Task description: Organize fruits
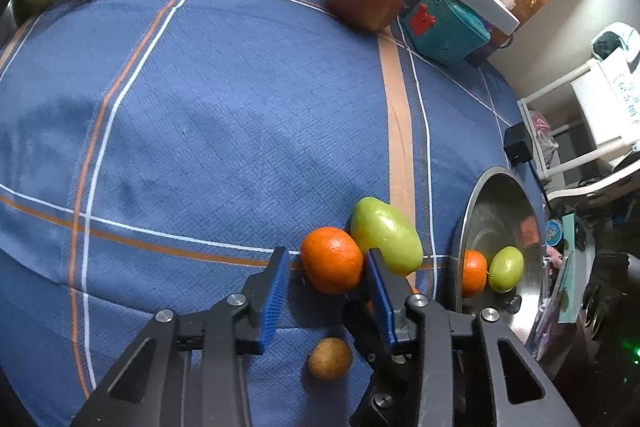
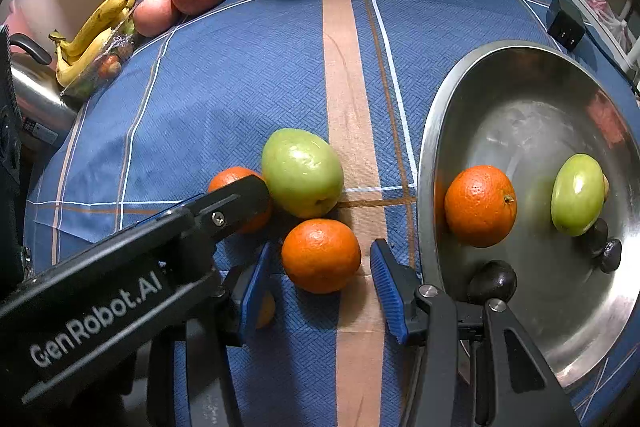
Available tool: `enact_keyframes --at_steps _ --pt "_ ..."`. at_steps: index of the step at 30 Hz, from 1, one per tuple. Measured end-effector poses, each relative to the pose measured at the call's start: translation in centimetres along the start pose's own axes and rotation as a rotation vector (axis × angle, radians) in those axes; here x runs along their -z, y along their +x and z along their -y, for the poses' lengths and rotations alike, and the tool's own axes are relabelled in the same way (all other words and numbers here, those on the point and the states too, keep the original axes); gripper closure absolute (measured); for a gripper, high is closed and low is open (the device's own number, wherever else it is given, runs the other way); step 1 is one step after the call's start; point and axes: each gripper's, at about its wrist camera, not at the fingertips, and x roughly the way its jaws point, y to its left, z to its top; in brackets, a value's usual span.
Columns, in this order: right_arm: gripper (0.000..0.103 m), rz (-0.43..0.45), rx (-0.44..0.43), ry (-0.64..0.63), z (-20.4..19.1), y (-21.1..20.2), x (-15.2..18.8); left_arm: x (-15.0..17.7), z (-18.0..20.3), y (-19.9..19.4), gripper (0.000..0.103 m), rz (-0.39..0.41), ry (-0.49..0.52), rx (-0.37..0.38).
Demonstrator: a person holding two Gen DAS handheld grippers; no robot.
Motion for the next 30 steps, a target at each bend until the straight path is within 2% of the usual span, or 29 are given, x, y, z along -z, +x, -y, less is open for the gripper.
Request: enact_keyframes --at_steps 2,9,12,24,30 --pt "0.051 0.0 0.0 0.001 0.0 0.0 0.0 0.0 0.0 -0.1 0.068 -0.004 -0.009 0.014" --pt "0.051 0.0 -0.002 0.002 0.0 0.0 0.0 0.3 -0.6 -0.7 0.069 -0.007 -0.028 0.012" --pt "0.051 0.0 -0.004 0.004 0.0 0.0 0.0 0.4 -1.1 -1.1 0.069 -0.007 -0.043 -0.003" --pt "0.064 0.008 -0.025 0.022 0.8 -0.6 -0.2 0.3 -4.2 -3.0 0.07 0.019 -0.115 -0.08" --pt "0.065 0.016 -0.028 0.028 1.0 -1.0 -0.2 0.2 -5.2 -3.9 0.07 0.036 -0.139 -0.113"
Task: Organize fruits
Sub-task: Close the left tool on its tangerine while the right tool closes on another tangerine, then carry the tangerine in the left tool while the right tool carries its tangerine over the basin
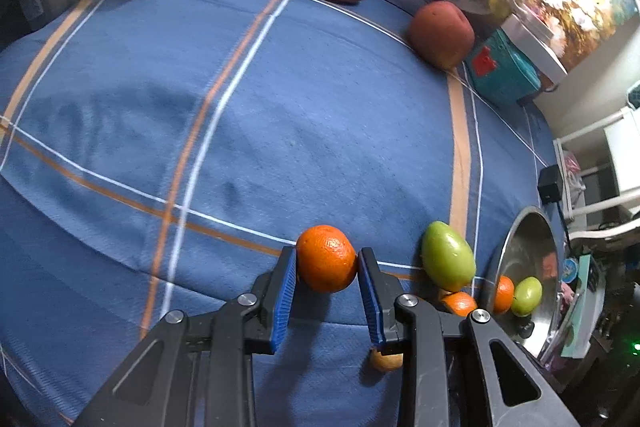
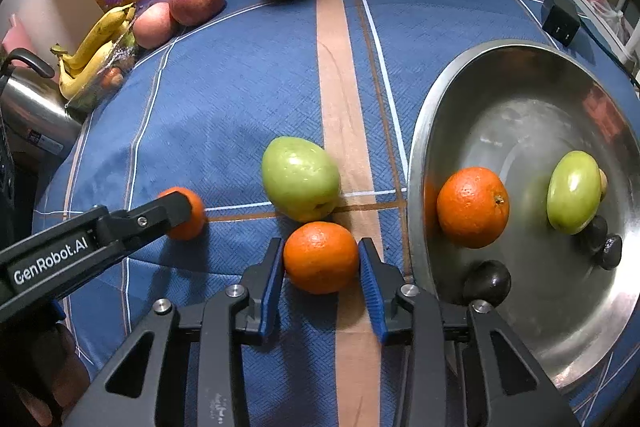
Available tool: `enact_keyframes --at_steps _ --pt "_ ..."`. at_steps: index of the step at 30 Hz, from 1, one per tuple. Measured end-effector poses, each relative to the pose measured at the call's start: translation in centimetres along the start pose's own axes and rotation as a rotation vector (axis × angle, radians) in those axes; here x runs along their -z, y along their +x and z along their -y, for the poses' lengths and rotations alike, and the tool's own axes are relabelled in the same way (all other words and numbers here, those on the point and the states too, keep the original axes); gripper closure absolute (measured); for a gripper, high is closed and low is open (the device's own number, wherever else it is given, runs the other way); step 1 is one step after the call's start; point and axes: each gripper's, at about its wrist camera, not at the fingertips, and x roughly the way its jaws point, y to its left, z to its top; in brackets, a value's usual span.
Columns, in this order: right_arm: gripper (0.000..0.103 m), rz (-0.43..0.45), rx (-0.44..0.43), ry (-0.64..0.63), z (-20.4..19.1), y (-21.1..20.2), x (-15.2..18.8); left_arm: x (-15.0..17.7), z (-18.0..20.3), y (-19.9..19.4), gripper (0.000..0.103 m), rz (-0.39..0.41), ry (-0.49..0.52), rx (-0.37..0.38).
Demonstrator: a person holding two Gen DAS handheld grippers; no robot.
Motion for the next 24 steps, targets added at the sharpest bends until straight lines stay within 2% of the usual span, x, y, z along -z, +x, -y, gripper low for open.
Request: enact_keyframes --at_steps 7,18,24 --pt "0.065 0.05 -0.006 0.008 0.3 -1.9 -0.2 0.0 -0.5 -1.9 0.07 0.04 -0.014 0.0" --pt "0.065 0.214 -0.006 0.003 -0.6 -7.8 -0.9 0.3 0.4 -5.5 0.07 0.13 0.02 0.005" --pt "0.065 0.241 0.013 0.012 -0.4 -9.2 -1.0 0.5 1.7 -6.3 0.07 0.157 0.047 -0.008"
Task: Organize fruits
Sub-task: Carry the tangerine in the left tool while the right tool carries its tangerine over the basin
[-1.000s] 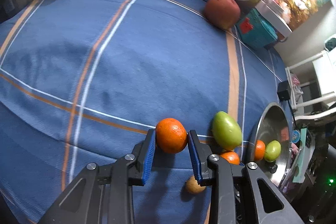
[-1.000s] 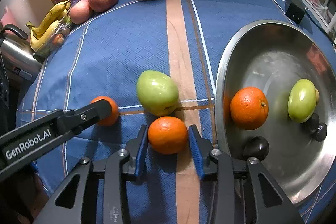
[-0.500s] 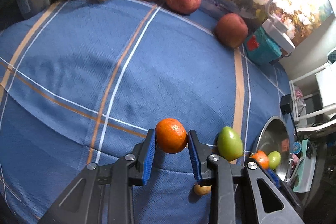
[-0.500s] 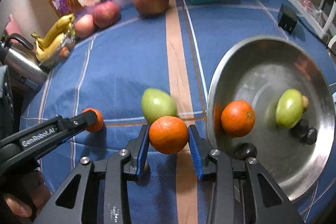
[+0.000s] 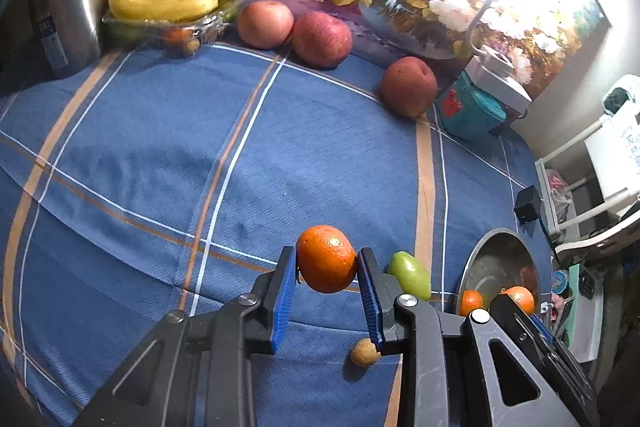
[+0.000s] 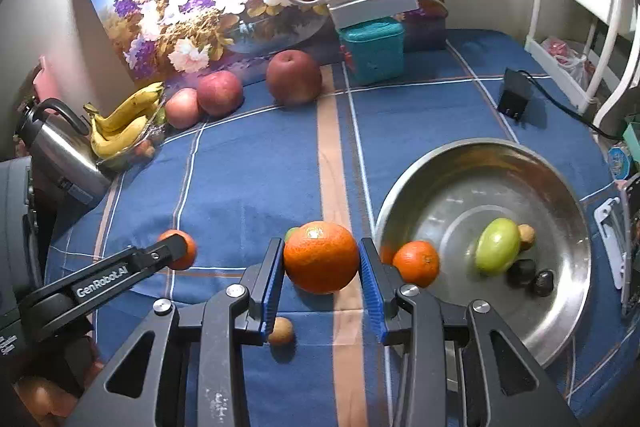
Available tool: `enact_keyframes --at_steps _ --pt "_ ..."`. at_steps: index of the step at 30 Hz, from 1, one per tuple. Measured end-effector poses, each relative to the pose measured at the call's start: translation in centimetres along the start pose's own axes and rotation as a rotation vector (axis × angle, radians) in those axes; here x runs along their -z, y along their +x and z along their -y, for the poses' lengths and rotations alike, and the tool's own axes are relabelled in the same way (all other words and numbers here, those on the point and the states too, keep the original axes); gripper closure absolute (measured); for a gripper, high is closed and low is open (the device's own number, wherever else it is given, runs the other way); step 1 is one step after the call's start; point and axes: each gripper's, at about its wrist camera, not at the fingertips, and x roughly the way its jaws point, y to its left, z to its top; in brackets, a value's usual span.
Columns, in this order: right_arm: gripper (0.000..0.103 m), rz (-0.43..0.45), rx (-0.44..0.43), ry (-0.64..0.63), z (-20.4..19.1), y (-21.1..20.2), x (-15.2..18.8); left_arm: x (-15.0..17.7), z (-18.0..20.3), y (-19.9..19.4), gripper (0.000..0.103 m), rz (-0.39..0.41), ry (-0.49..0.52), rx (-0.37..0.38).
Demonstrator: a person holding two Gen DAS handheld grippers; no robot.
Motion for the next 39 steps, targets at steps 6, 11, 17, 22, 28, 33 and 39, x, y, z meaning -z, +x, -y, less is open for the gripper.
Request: enact_keyframes --at_steps 6,11,17,22,28,33,39 --pt "0.065 -0.017 0.021 0.042 1.4 0.1 0.1 0.7 1.4 -0.3 0.07 0.009 0.037 -0.007" --pt "0.065 -0.016 0.034 0.072 3.0 0.0 0.1 1.2 3.0 0.0 0.07 0.003 0.074 -0.012" --pt "0.065 -0.022 0.085 0.128 5.9 0.1 0.1 2.4 5.7 0.6 0.07 -0.02 0.143 -0.004" --pt "0.065 -0.033 0.14 0.187 8.8 0.2 0.4 3.8 8.6 1.2 0.07 -0.043 0.227 0.017" --pt "0.065 -0.025 0.189 0.256 11.8 -0.5 0.7 5.9 12.0 1.5 0.07 -0.052 0.339 0.056" --pt "0.065 -0.013 0.196 0.293 13.2 -0.9 0.9 6.9 14.5 2.0 0.07 -0.033 0.406 0.094" --pt "0.065 0.021 0.185 0.299 14.0 -0.6 0.5 6.6 16.2 3.0 0.07 0.004 0.449 0.11"
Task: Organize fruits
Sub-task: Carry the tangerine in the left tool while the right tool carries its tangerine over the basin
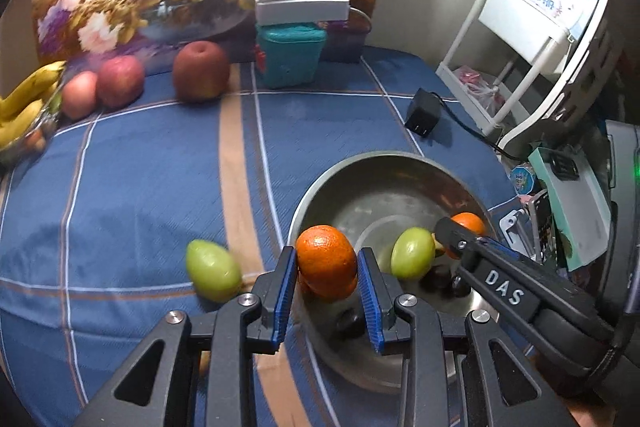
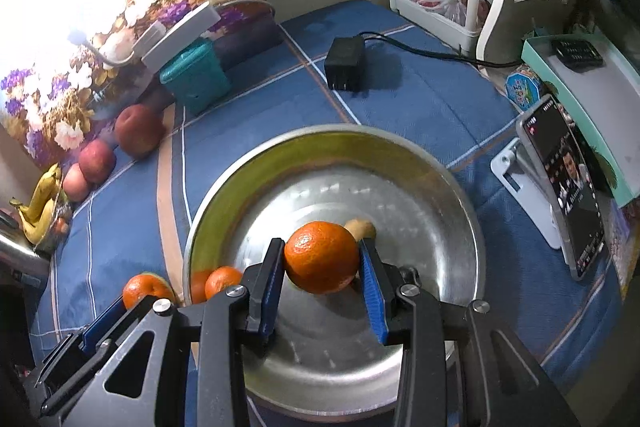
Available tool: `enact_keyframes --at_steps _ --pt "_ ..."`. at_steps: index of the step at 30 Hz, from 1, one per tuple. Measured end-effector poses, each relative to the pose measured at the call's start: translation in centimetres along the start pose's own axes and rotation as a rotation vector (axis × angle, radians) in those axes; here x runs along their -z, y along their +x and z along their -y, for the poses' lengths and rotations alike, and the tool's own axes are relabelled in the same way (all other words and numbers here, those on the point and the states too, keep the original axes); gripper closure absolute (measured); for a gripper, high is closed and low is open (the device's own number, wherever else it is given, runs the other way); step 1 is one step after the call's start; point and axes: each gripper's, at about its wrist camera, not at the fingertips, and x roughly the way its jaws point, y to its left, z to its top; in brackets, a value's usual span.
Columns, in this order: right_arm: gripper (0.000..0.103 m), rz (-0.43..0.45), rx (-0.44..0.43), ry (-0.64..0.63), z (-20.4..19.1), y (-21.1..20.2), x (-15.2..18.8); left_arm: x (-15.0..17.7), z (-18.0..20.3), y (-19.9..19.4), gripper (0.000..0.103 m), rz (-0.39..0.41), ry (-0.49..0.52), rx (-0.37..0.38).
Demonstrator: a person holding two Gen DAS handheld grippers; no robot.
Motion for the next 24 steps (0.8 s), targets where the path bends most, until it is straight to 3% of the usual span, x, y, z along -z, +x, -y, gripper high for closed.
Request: enact_keyframes --at_steps 24 --pt "0.064 0.03 -0.012 -0.019 -0.4 4.0 -2.9 -1.0 0.5 5.3 0.07 -0.032 -0.008 0.013"
